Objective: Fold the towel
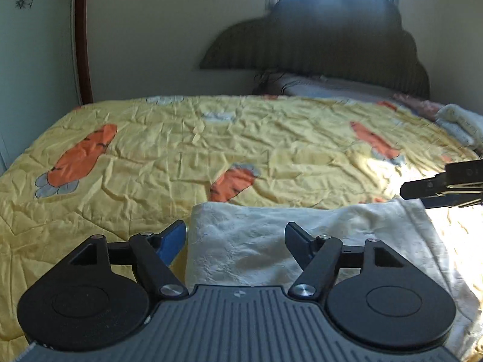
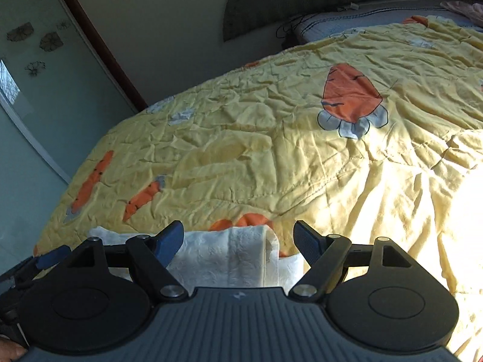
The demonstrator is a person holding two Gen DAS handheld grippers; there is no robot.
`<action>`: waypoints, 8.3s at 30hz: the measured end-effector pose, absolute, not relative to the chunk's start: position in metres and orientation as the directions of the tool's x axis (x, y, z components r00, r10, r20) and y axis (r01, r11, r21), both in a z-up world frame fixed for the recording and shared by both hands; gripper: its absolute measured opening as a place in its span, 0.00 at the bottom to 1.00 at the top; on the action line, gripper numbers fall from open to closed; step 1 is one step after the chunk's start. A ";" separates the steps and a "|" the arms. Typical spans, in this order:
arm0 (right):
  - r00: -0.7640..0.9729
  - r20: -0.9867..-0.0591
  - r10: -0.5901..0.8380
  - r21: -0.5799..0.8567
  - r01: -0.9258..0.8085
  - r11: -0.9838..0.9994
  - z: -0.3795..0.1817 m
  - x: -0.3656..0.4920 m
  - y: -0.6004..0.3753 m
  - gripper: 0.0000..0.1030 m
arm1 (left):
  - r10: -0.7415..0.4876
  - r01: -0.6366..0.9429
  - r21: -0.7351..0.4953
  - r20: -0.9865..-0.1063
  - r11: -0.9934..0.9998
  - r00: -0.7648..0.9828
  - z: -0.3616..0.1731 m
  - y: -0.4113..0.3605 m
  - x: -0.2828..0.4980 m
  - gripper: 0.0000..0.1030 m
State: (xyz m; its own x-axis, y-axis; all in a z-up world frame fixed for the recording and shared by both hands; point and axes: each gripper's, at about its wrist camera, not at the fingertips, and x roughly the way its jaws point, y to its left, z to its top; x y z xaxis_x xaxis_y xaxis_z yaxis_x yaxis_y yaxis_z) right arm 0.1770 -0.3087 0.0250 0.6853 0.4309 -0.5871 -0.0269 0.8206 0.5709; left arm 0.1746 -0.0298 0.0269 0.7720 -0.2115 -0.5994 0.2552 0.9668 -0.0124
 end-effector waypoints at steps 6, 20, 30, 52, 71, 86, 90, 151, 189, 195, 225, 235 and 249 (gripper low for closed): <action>0.662 -0.591 0.460 0.519 -0.125 0.846 0.002 0.171 -0.308 0.33 | -0.203 0.186 -0.100 -0.687 0.977 0.698 -0.009 -0.020 0.208 0.91; 0.794 -0.400 0.458 0.536 -0.203 0.820 0.058 0.090 -0.299 0.43 | -0.242 0.254 -0.051 -0.529 0.966 0.814 0.034 -0.019 0.112 0.88; 0.718 -0.518 0.465 0.412 -0.267 0.871 0.015 0.075 -0.255 0.57 | -0.265 0.338 0.008 -0.602 0.941 0.753 -0.014 -0.049 0.079 0.91; 0.750 -0.567 0.340 0.378 -0.130 0.917 0.018 -0.045 -0.240 0.77 | -0.243 0.286 -0.015 -0.574 0.958 0.782 -0.003 -0.028 -0.058 0.82; 0.814 -0.574 0.086 0.175 0.020 0.984 -0.011 -0.065 -0.206 1.00 | -0.167 0.204 -0.008 -0.609 0.979 0.776 -0.022 -0.024 -0.054 1.00; 0.810 -0.583 0.067 0.182 0.049 0.982 -0.014 -0.059 -0.209 1.00 | -0.146 0.192 0.010 -0.613 0.981 0.777 -0.022 -0.026 -0.051 1.00; 0.810 -0.582 0.076 0.184 0.040 0.982 -0.014 -0.058 -0.210 1.00 | -0.146 0.193 0.010 -0.613 0.981 0.777 -0.022 -0.025 -0.051 1.00; 0.811 -0.580 0.081 0.186 0.035 0.982 -0.014 -0.058 -0.210 1.00 | -0.147 0.191 0.007 -0.610 0.982 0.778 -0.022 -0.025 -0.051 1.00; 0.811 -0.579 0.080 0.187 0.037 0.982 -0.014 -0.059 -0.210 1.00 | -0.146 0.191 0.008 -0.610 0.982 0.778 -0.022 -0.025 -0.051 1.00; 0.811 -0.579 0.079 0.187 0.037 0.982 -0.014 -0.059 -0.210 1.00 | -0.146 0.190 0.009 -0.611 0.982 0.778 -0.022 -0.026 -0.051 1.00; 0.811 -0.579 0.079 0.188 0.039 0.981 -0.013 -0.060 -0.210 1.00 | -0.149 0.192 0.005 -0.611 0.981 0.778 -0.022 -0.025 -0.051 1.00; 0.812 -0.579 0.077 0.188 0.041 0.981 -0.013 -0.060 -0.210 1.00 | -0.138 0.190 0.018 -0.623 0.982 0.770 -0.021 -0.026 -0.051 1.00; 0.811 -0.579 0.078 0.188 0.040 0.981 -0.013 -0.060 -0.210 1.00 | -0.116 0.169 0.017 -0.660 0.986 0.742 -0.017 -0.030 -0.045 1.00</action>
State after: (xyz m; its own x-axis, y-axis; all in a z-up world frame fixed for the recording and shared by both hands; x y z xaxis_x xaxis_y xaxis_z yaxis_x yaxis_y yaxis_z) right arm -0.0601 -0.2099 -0.0127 0.8115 0.0777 -0.5792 0.0403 0.9813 0.1881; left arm -0.0449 -0.0304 -0.0169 0.7423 -0.1161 -0.6600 0.1688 0.9855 0.0166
